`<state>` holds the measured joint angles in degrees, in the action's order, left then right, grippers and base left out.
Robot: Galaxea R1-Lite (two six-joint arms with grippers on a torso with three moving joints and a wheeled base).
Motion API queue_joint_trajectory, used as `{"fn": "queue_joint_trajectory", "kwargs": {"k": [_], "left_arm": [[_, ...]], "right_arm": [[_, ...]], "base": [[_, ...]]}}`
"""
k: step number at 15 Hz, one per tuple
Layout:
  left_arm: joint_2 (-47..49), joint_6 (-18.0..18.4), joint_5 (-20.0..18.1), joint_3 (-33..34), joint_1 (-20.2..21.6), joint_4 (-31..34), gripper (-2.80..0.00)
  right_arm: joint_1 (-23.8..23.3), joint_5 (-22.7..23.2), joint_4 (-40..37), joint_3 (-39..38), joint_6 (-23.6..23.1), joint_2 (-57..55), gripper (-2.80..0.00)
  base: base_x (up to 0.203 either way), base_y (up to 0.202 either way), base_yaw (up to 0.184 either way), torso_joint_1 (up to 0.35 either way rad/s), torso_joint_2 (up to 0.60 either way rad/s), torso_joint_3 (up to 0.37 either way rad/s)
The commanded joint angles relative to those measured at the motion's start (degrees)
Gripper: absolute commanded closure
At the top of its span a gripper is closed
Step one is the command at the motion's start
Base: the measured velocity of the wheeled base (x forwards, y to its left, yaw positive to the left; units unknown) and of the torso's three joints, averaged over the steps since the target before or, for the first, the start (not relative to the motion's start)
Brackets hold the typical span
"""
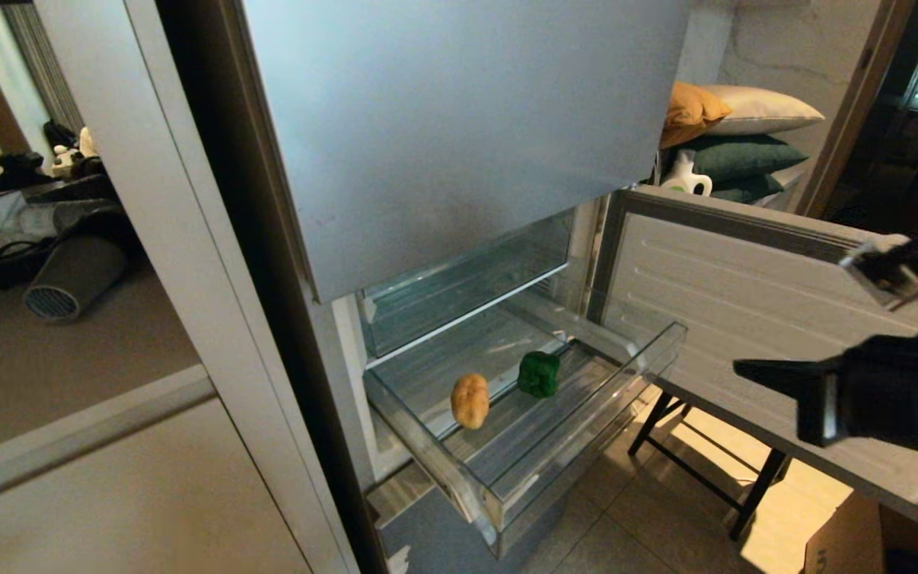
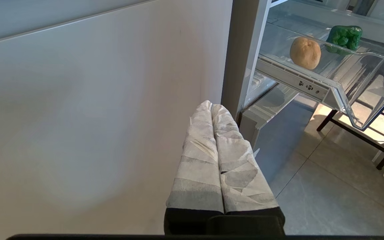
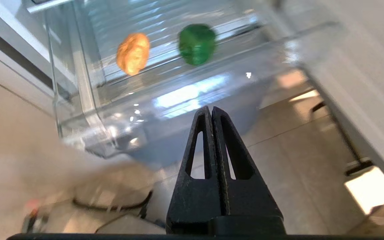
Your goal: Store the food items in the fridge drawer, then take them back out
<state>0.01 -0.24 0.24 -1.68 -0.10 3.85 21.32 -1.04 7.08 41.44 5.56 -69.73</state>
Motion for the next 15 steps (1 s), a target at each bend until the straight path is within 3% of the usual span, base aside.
{"fn": "queue_joint_trajectory", "kwargs": {"k": [1,4,8,10,15], "left_arm": [[0.0,0.0,0.0,-0.1,0.0,0.0,0.00],[0.0,0.0,0.0,-0.1,0.0,0.0,0.00],[0.0,0.0,0.0,-0.1,0.0,0.0,0.00],[0.0,0.0,0.0,0.0,0.0,0.0,0.00],[0.0,0.0,0.0,-0.1,0.0,0.0,0.00]], "right_arm": [[0.0,-1.1,-0.2,-4.9,-0.1,14.5,0.00],[-0.1,-3.4,-6.3,-8.4,-2.0,31.5,0.00],[-0.6,-9.7,-23.2,-9.7,-4.5,50.2,0.00],[-0.7,-15.4,-29.0,-10.5,-6.2,54.2,0.00],[-0.8,-17.4,-29.2,-9.9,-6.7,54.2,0.00]], "base": [[0.000,0.000,0.000,0.000,0.00,0.000],[0.000,0.000,0.000,0.000,0.00,0.000],[0.000,0.000,0.000,0.000,0.00,0.000],[0.000,0.000,0.000,0.000,0.00,0.000],[0.000,0.000,0.000,0.000,0.00,0.000]]}}
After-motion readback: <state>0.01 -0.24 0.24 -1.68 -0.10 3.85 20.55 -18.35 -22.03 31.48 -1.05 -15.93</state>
